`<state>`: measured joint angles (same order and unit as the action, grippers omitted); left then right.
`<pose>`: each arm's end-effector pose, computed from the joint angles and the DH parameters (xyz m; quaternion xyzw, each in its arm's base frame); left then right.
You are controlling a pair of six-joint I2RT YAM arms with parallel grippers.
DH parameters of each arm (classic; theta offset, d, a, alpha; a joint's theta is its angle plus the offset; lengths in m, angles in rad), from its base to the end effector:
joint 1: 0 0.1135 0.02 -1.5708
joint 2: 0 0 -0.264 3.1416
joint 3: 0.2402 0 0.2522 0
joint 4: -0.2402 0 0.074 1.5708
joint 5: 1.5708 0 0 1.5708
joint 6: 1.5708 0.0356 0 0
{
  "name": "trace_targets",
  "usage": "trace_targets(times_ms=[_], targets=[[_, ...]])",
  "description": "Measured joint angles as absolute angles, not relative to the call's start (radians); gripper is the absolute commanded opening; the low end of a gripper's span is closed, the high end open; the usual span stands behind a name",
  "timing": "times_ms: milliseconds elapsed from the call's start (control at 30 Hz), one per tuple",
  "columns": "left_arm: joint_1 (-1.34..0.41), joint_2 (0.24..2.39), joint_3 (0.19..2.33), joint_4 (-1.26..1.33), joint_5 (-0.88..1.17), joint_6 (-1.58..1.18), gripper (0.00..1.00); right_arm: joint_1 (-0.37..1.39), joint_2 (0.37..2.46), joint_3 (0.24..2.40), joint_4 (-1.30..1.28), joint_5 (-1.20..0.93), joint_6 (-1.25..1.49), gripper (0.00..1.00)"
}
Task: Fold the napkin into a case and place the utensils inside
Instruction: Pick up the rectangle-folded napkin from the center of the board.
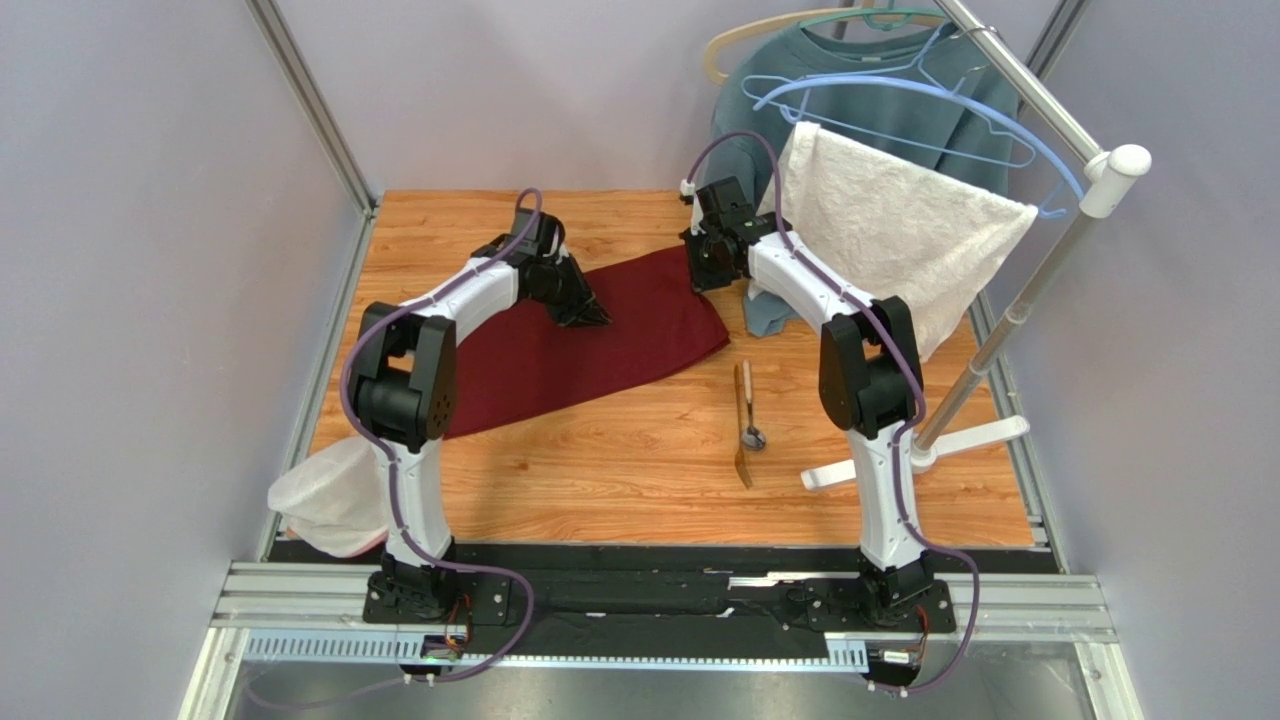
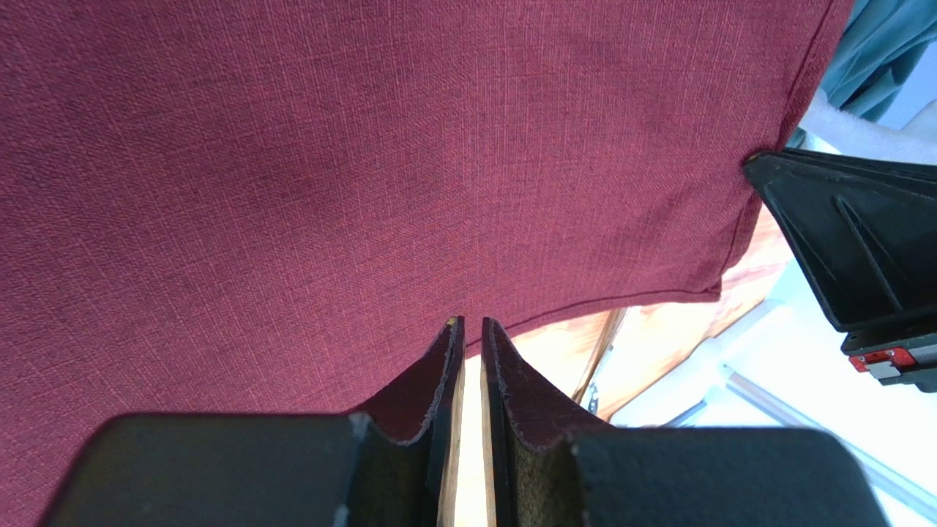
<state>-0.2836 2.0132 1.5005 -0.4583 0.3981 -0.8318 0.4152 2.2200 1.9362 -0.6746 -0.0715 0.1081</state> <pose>0.4149 -0.1353 0.1960 -0.1973 0.9174 -0.3136 0.1457 0.4515 0.2018 0.2232 -0.1564 0.9400 0.1108 0.2822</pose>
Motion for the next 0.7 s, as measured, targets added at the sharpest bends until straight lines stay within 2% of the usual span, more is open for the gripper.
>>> trace_targets(times_ms=[500, 600, 700], targets=[[-0.289, 2.047, 1.528, -0.461, 0.419, -0.831, 0.17, 0.397, 2.22, 1.929, -0.675, -0.062, 0.109, 0.0], [-0.289, 2.072, 1.551, -0.466, 0.415, -0.833, 0.16, 0.393, 2.22, 1.927, -0.675, -0.052, 0.108, 0.0], [-0.29, 2.118, 1.607, -0.499, 0.383, -0.838, 0.09, 0.391, 2.22, 1.927, -0.675, -0.041, 0.107, 0.0]])
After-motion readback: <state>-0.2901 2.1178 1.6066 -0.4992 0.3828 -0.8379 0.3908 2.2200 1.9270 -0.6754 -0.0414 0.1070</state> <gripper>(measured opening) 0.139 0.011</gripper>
